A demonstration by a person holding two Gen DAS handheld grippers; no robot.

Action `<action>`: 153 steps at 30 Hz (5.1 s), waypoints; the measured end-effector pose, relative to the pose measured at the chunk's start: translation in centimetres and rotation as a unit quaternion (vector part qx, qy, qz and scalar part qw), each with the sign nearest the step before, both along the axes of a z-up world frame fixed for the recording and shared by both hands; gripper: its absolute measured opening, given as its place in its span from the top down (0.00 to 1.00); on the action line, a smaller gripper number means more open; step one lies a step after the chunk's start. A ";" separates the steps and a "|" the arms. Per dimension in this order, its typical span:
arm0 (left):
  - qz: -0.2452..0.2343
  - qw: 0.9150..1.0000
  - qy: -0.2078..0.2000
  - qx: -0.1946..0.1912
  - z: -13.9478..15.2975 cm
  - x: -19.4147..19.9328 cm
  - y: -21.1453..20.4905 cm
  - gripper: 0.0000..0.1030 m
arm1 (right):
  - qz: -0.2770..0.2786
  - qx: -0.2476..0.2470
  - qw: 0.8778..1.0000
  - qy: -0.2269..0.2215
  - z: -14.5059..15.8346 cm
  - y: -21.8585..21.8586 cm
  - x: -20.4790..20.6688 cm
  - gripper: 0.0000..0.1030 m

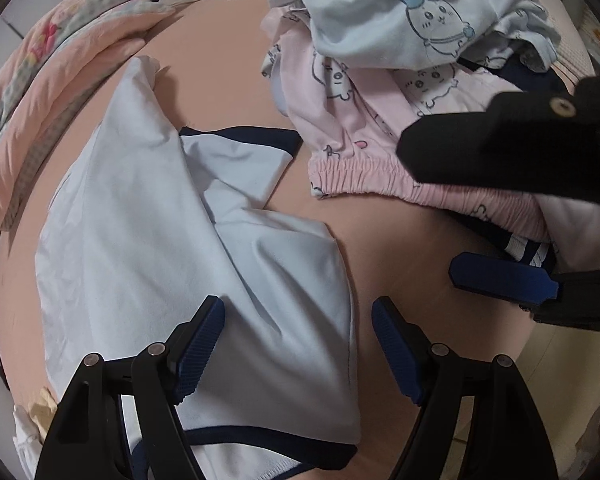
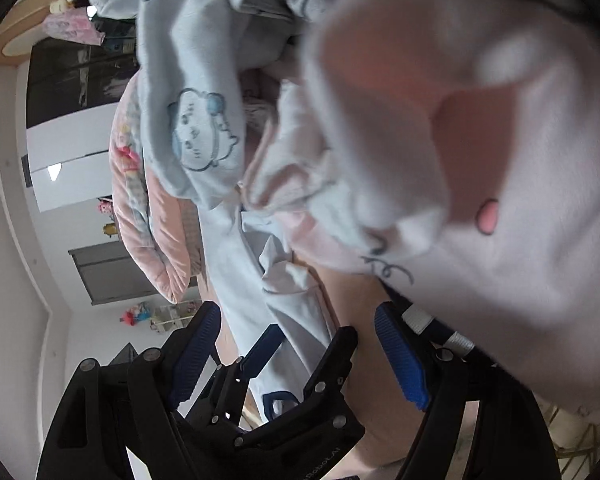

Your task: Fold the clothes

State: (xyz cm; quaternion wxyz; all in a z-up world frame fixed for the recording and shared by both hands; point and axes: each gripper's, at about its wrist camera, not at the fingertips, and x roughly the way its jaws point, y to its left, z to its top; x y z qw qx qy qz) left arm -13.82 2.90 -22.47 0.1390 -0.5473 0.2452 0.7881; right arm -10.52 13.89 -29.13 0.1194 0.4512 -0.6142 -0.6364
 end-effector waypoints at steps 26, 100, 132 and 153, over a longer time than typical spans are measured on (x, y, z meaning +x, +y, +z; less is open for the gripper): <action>0.159 0.965 -0.068 0.198 2.5 -1.7 -8.6 0.88 | 0.019 0.021 1.000 0.014 1.2 -5.8 -2.7 0.23; 0.135 0.975 -0.024 0.177 3.0 -1.0 -3.7 0.92 | 0.028 0.035 0.995 0.094 4.8 -4.3 -1.7 0.79; 0.174 0.961 -0.027 0.215 4.1 -1.1 -11.8 0.92 | 0.016 0.114 0.993 0.007 0.0 -6.3 -6.1 0.92; 0.159 0.958 -0.047 0.235 5.2 0.3 -11.8 0.89 | 0.114 0.320 0.933 0.122 8.5 -7.4 -7.3 0.93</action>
